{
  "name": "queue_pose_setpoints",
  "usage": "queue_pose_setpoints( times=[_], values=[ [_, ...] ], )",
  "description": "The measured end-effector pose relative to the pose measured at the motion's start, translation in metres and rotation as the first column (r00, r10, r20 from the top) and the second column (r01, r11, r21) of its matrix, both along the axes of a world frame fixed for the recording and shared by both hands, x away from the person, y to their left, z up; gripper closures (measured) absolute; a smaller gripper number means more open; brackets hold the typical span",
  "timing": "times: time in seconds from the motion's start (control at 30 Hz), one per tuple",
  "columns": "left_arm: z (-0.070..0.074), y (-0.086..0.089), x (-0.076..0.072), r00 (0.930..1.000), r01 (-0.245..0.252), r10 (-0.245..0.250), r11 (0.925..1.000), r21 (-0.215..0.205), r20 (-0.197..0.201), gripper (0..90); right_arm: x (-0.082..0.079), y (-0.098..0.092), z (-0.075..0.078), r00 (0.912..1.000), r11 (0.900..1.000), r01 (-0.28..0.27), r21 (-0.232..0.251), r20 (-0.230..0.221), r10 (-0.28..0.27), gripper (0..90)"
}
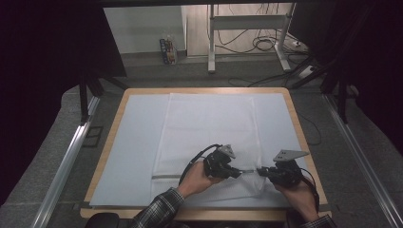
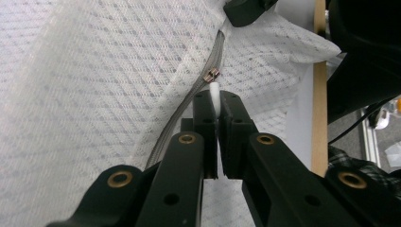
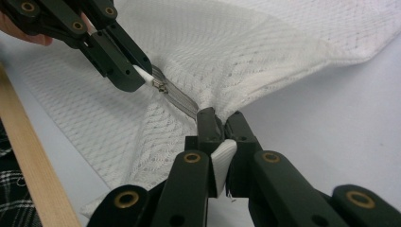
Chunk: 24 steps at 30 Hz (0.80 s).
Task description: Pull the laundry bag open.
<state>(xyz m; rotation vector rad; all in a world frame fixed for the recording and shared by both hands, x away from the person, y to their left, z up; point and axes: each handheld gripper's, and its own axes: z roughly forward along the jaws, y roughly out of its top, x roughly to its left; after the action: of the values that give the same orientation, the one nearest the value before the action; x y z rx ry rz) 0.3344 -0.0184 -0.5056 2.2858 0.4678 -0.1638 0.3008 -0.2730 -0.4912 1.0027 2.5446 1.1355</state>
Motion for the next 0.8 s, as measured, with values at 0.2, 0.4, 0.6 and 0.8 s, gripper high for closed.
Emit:
queue_pose_setpoints(
  times=[0.2,0.4,0.6,0.8],
  values=[
    [0.000,0.003,-0.002,0.9999,-0.003,0.003,0.9999,0.016,0.014,87.6,-0.001,0.002,0.000,0.9999,1.000,0.003,-0.024,0.015,-0.003,86.5],
    [0.001,0.010,-0.002,0.9999,-0.011,0.011,0.9999,0.007,-0.001,87.6,0.000,0.000,0.000,0.9999,1.000,0.010,-0.023,0.013,-0.010,86.5],
    [0.000,0.014,-0.004,0.9999,-0.016,0.016,0.9997,0.016,0.005,87.6,0.000,0.002,0.000,0.9999,1.000,0.006,-0.030,0.011,-0.006,86.4],
    [-0.001,0.021,-0.006,0.9994,-0.034,0.034,0.9993,0.012,-0.003,87.6,0.000,0.000,-0.001,0.9999,1.000,0.009,-0.022,0.006,-0.008,86.4]
  ],
)
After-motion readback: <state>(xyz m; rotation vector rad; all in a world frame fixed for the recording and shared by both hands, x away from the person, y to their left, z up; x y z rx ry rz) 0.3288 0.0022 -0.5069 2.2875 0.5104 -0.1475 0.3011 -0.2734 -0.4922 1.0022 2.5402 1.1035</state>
